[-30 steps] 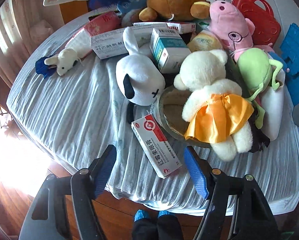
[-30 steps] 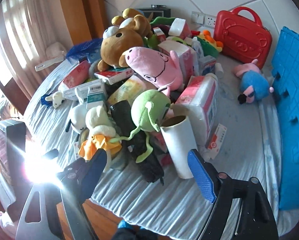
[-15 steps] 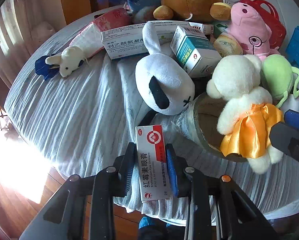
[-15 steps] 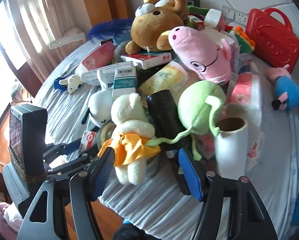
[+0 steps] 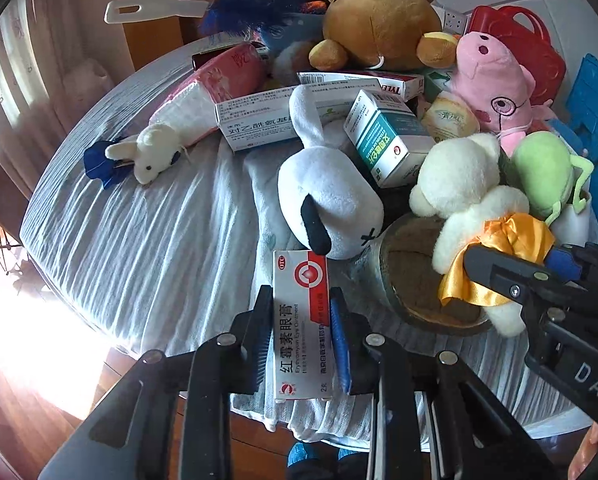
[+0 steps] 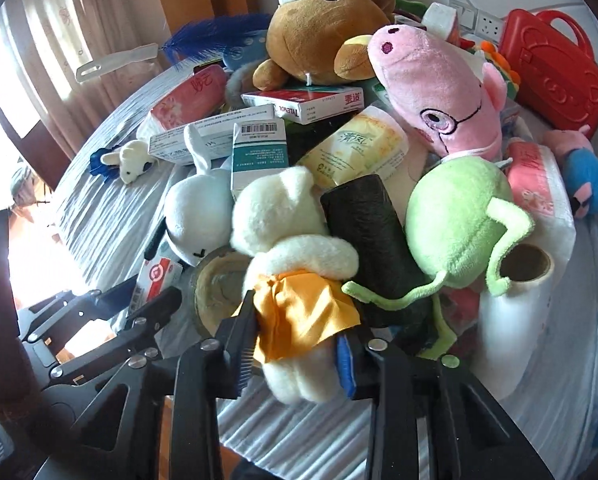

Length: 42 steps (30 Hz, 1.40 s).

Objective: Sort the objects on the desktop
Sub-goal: 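Grasp the red-white medicine box with the left tool while the right tool grasps the cream teddy bear, then carry the medicine box and teddy bear with both tools over the crate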

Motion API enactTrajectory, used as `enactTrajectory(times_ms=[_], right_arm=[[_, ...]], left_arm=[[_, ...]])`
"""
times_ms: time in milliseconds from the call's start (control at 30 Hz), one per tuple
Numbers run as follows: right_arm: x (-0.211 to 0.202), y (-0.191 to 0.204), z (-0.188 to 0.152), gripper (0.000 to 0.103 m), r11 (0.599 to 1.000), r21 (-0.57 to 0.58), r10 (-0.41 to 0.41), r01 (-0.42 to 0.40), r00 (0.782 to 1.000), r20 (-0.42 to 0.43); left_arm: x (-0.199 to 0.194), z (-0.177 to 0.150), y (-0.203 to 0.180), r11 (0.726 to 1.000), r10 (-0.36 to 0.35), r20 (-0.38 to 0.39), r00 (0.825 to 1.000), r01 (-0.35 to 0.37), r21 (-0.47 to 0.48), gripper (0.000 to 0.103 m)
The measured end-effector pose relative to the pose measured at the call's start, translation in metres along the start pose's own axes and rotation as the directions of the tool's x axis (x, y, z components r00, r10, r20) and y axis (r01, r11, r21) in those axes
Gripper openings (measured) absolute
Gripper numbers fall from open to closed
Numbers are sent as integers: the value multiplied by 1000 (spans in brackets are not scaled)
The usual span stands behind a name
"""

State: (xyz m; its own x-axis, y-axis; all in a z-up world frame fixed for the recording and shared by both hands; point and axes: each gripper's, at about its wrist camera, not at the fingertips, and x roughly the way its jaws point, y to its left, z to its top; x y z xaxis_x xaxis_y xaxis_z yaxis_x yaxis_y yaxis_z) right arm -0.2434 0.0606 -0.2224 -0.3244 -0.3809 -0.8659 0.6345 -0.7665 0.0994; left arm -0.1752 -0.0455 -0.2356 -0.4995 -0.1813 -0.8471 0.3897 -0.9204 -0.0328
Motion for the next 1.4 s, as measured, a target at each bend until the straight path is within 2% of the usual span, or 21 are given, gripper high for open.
enactTrajectory(times_ms=[200,300,433,600,700,867,1033,1200,1400], right_arm=[[-27,5,6,30,1000,-4,18,-18,998,57],[-42,9,11,30,1000,-6,14,-13,996,90],[-60,9,15,30,1000,8,4,-5,993,117],[-98,13,22,30,1000,12,-18,16,981,191],[-132,14,24,30,999,15,-43,40,965,259],[-194,5,24,30,993,55,-114,101,919,377],[-253,-18,16,30,975,122,-223,188,858,462],[-306,-54,2,30,941,207,-338,269,792,509],[-364,-124,-31,30,880,334,-471,337,705,530]], left_arm=[[-28,12,1,1000,1,35,999,-1,-2,26],[-43,22,2,999,22,81,996,-24,22,26],[-65,38,6,1000,1,136,991,-5,30,26],[-104,53,-2,998,-28,230,973,15,60,26],[-131,63,-14,996,-57,289,956,35,82,26],[-174,76,-48,986,-125,378,917,72,152,26],[-209,85,-95,961,-235,424,875,143,238,26],[-240,90,-155,917,-357,438,825,219,334,26],[-276,83,-253,850,-470,441,764,258,460,26]])
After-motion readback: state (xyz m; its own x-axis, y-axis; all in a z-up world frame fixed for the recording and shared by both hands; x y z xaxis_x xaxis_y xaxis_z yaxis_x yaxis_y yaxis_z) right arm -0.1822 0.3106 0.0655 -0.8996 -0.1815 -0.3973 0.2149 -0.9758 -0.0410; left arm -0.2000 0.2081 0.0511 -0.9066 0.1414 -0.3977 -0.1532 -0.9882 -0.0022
